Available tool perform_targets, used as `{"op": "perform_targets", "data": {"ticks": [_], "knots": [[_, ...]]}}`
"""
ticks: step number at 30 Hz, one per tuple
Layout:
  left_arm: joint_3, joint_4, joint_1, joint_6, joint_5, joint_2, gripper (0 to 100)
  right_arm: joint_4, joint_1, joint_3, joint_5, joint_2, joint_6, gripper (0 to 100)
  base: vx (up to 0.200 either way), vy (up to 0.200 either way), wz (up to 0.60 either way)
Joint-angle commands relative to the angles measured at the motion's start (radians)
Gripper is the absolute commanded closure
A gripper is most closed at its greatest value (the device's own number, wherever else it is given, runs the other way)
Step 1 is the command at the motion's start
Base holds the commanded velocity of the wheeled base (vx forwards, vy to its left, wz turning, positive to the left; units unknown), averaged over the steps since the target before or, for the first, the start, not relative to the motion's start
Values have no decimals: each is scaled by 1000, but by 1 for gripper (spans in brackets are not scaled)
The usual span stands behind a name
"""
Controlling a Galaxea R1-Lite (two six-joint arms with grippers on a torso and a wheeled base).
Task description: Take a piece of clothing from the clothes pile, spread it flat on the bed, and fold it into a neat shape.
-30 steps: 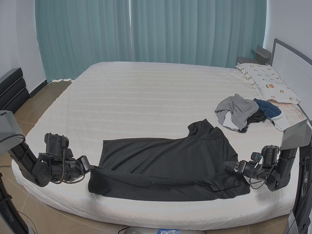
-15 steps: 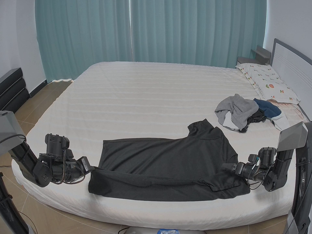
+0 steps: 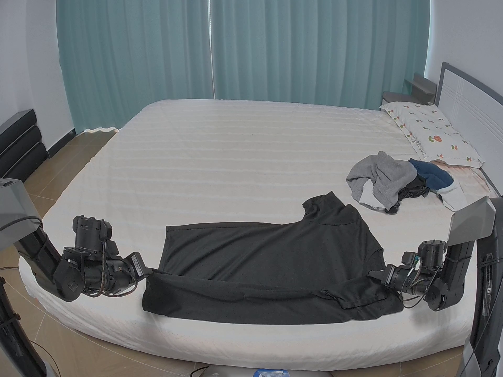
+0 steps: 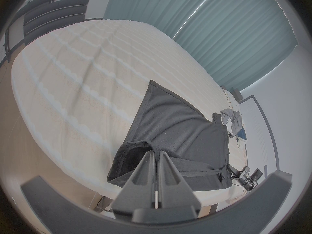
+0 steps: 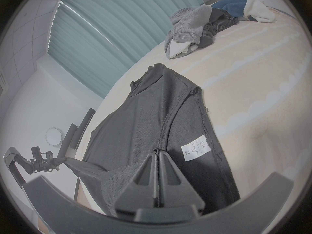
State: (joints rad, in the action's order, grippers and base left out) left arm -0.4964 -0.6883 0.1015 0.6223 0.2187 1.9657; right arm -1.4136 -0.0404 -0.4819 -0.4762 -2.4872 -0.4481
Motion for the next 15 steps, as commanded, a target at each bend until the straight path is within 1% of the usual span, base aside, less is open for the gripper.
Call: {"op": "perform_targets", "data": {"ticks": [1,12,15], "knots": [[1,0,0,0,-1,1,100,-4,-6,19,-1,18,-1,100,0,0,0],[2,1,0,0,-1,-5,100,-85,-35,101,-12,73,-6,100,0,0,0],[10,1,0,-1,-1,-11,100,-133,-59,175,-39,122,-6,100,0,0,0]]}}
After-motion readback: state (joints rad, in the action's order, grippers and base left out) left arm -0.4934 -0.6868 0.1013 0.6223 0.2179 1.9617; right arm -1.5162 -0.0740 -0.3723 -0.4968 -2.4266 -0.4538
